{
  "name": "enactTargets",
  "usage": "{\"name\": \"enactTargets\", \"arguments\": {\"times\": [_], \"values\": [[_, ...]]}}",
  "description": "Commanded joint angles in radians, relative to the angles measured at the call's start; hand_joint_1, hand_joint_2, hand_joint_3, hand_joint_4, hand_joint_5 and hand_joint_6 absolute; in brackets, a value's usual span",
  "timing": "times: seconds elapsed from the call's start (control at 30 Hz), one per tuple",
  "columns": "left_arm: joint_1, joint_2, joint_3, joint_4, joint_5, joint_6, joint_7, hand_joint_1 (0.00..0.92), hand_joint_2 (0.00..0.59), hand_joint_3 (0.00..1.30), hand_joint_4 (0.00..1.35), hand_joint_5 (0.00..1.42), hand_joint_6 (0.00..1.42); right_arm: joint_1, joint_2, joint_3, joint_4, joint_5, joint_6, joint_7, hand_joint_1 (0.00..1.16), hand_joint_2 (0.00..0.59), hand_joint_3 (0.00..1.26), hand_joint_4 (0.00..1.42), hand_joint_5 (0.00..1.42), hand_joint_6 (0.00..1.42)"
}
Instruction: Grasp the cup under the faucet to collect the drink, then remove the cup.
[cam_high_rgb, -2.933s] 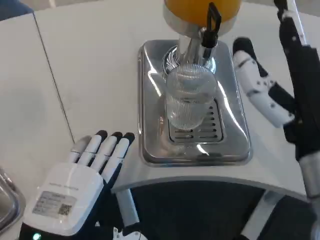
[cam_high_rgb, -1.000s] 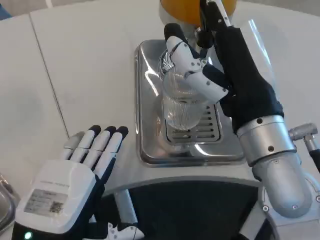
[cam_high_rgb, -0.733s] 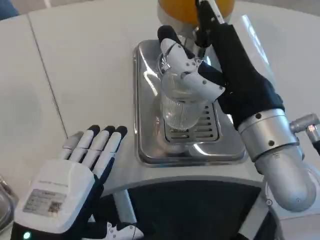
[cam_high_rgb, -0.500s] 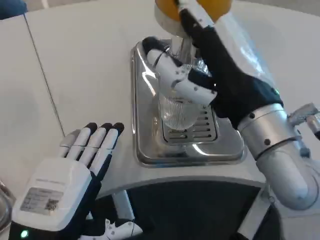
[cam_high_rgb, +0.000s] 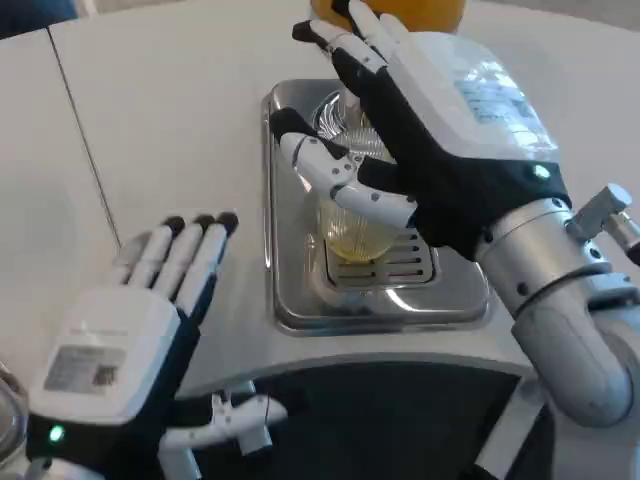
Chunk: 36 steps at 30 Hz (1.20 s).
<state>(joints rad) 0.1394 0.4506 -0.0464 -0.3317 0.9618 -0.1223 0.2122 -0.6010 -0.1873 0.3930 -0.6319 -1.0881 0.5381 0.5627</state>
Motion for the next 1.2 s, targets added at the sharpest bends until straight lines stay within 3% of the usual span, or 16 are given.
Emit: {"name": "enactTargets", "arguments": {"times": [0.03, 0.4, 0.97, 1.07, 1.2], "values": [[-0.058, -0.008, -0.002, 0.049, 0.008, 0.027, 0.015, 0.053, 0.057, 0.0, 0.0, 0.01, 0.06, -0.015, 0.031, -0.002, -0.022, -0.03, -0.013, 0.063, 0.06, 0.452, 0.14, 0.01, 0.01, 0.07], [-0.149, -0.027, -0.058, 0.111, 0.034, 0.061, 0.023, 0.072, 0.059, 0.0, 0.0, 0.02, 0.08, -0.028, 0.069, -0.032, -0.024, -0.074, -0.027, 0.134, 0.07, 0.464, 0.14, 0.01, 0.01, 0.06], [-0.234, -0.052, -0.117, 0.151, 0.032, 0.087, 0.013, 0.074, 0.059, 0.0, 0.0, 0.02, 0.08, 0.005, 0.077, -0.053, -0.033, -0.071, -0.052, 0.133, 0.09, 0.468, 0.14, 0.0, 0.0, 0.05], [-0.237, -0.051, -0.121, 0.154, 0.03, 0.087, 0.013, 0.074, 0.059, 0.0, 0.0, 0.02, 0.08, 0.047, 0.119, -0.074, -0.054, -0.059, -0.022, 0.097, 0.11, 0.488, 0.11, 0.0, 0.0, 0.0], [-0.24, -0.048, -0.124, 0.156, 0.024, 0.089, 0.009, 0.075, 0.059, 0.0, 0.0, 0.02, 0.09, 0.143, 0.204, -0.088, -0.096, -0.061, -0.013, -0.028, 0.18, 0.509, 0.06, 0.0, 0.0, 0.0]]}}
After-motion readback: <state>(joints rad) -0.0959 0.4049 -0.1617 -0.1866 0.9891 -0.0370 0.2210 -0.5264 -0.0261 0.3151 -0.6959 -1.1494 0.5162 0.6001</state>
